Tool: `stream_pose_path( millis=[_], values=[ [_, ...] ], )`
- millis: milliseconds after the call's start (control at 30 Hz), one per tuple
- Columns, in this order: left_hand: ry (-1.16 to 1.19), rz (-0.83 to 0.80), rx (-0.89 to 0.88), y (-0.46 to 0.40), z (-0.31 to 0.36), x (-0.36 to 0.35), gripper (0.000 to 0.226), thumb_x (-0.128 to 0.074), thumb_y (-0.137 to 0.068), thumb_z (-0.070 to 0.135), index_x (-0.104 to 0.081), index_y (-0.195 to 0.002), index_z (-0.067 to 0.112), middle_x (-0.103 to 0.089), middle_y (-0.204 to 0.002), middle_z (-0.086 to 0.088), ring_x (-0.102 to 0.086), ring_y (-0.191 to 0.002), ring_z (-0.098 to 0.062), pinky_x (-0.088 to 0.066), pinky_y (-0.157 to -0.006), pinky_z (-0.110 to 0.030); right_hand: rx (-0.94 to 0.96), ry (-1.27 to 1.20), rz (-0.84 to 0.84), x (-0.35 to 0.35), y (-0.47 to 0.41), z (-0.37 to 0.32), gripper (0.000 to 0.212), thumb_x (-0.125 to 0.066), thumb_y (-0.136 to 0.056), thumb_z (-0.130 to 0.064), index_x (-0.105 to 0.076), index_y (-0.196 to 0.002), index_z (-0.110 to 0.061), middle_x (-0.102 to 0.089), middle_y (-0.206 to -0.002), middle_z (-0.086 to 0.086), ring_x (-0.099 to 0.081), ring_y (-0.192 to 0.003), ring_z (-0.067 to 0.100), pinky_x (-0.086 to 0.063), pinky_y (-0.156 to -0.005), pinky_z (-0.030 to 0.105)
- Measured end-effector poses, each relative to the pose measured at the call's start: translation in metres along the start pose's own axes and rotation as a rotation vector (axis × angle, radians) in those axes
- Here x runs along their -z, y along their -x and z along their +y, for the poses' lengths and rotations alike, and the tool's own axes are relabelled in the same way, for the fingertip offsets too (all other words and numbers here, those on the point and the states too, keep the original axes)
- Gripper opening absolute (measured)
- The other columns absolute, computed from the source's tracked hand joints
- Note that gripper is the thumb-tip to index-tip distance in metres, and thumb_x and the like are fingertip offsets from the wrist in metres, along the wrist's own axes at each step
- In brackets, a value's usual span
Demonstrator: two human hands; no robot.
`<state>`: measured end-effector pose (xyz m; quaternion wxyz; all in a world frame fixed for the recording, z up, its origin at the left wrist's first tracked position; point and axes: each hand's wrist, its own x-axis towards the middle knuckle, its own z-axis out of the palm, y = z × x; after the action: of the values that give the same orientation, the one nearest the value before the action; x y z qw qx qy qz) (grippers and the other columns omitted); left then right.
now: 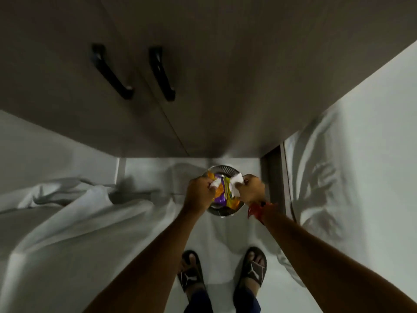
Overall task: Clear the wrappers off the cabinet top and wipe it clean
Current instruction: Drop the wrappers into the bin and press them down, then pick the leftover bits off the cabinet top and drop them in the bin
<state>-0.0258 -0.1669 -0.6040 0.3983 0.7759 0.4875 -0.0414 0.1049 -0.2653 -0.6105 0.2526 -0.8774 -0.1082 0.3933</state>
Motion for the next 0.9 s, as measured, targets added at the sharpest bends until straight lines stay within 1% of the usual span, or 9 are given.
stream_pose_path(
  millis=[100, 167, 233, 300, 433, 533, 633, 800, 900],
  values=[
    [0.020, -0.083, 0.049, -0.016, -0.020, -0.030, 0.024, -0.064, -0.090, 0.026, -0.076, -0.093, 0.005, -0.077, -0.090, -0.017, -0.071, -0.087, -0.034, -0.058, -0.078, -0.037, -0.069, -0.048, -0.069, -0.030, -0.020, 0.027, 0.032, -0.067, -0.089, -0.020, -0.069, -0.119, -0.008, -0.072, -0.115, 0.013, -0.065, -0.098, 0.027, -0.050, -0.079, 0.026],
    [-0.017, -0.153, 0.047, -0.023, -0.026, -0.039, 0.031, -0.066, -0.090, 0.024, -0.073, -0.114, 0.007, -0.075, -0.112, -0.016, -0.070, -0.105, -0.034, -0.058, -0.090, -0.040, -0.040, -0.015, -0.100, -0.039, -0.027, 0.034, 0.033, -0.066, -0.091, -0.024, -0.067, -0.120, -0.008, -0.071, -0.117, 0.014, -0.065, -0.103, 0.030, -0.047, -0.080, 0.026],
    [-0.064, -0.185, 0.037, -0.027, -0.030, -0.041, 0.032, -0.064, -0.091, 0.022, -0.071, -0.119, 0.008, -0.073, -0.118, -0.015, -0.068, -0.110, -0.033, -0.056, -0.094, -0.036, -0.018, 0.021, -0.090, -0.038, -0.030, 0.036, 0.032, -0.062, -0.093, -0.023, -0.065, -0.121, -0.008, -0.070, -0.119, 0.015, -0.064, -0.110, 0.035, -0.050, -0.089, 0.033],
    [-0.073, -0.161, 0.047, -0.027, -0.030, -0.034, 0.027, -0.061, -0.090, 0.015, -0.072, -0.114, 0.007, -0.074, -0.115, -0.015, -0.069, -0.108, -0.033, -0.053, -0.093, -0.033, 0.021, 0.065, -0.081, -0.030, -0.025, 0.030, 0.035, -0.060, -0.090, -0.022, -0.062, -0.122, -0.008, -0.069, -0.118, 0.012, -0.064, -0.110, 0.032, -0.051, -0.090, 0.032],
    [-0.046, -0.028, 0.031, -0.018, -0.010, 0.007, 0.016, -0.061, -0.087, 0.009, -0.076, -0.091, 0.006, -0.078, -0.096, -0.013, -0.072, -0.093, -0.030, -0.058, -0.082, -0.034, 0.271, 0.221, -0.122, 0.002, -0.001, -0.004, 0.046, -0.049, -0.074, -0.035, -0.066, -0.111, -0.014, -0.061, -0.094, -0.008, -0.059, -0.088, 0.014, -0.042, -0.076, 0.017],
    [0.031, 0.102, -0.073, -0.010, 0.022, 0.055, 0.017, -0.056, -0.089, 0.003, -0.071, -0.083, 0.006, -0.075, -0.085, -0.010, -0.070, -0.081, -0.025, -0.059, -0.075, -0.035, 0.404, 0.324, -0.055, 0.035, 0.019, -0.048, 0.019, -0.059, -0.084, -0.025, -0.066, -0.101, -0.018, -0.070, -0.099, -0.001, -0.068, -0.092, 0.020, -0.052, -0.075, 0.025],
    [0.121, 0.230, -0.165, 0.007, 0.071, 0.118, 0.016, -0.058, -0.092, 0.011, -0.073, -0.097, 0.014, -0.076, -0.094, -0.002, -0.067, -0.087, -0.012, -0.052, -0.079, -0.023, 0.577, 0.388, 0.046, 0.077, 0.054, -0.112, 0.025, -0.060, -0.085, -0.014, -0.065, -0.109, -0.018, -0.070, -0.109, 0.005, -0.068, -0.098, 0.024, -0.059, -0.084, 0.038],
    [0.118, 0.432, -0.392, 0.042, 0.156, 0.226, 0.012, -0.060, -0.091, 0.018, -0.069, -0.090, 0.024, -0.073, -0.082, 0.004, -0.062, -0.070, -0.003, -0.041, -0.063, -0.006, 0.879, 0.504, 0.152, 0.141, 0.124, -0.218, 0.018, -0.049, -0.090, -0.017, -0.061, -0.103, -0.018, -0.068, -0.099, 0.003, -0.068, -0.085, 0.024, -0.060, -0.070, 0.040],
    [0.133, 0.534, -0.591, 0.067, 0.203, 0.290, 0.019, -0.052, -0.088, 0.010, -0.069, -0.083, 0.016, -0.071, -0.078, 0.001, -0.063, -0.069, -0.009, -0.051, -0.066, -0.018, 1.035, 0.549, 0.263, 0.178, 0.164, -0.263, 0.014, -0.054, -0.084, -0.016, -0.065, -0.091, -0.014, -0.068, -0.089, 0.005, -0.067, -0.079, 0.028, -0.056, -0.062, 0.039]
  ],
)
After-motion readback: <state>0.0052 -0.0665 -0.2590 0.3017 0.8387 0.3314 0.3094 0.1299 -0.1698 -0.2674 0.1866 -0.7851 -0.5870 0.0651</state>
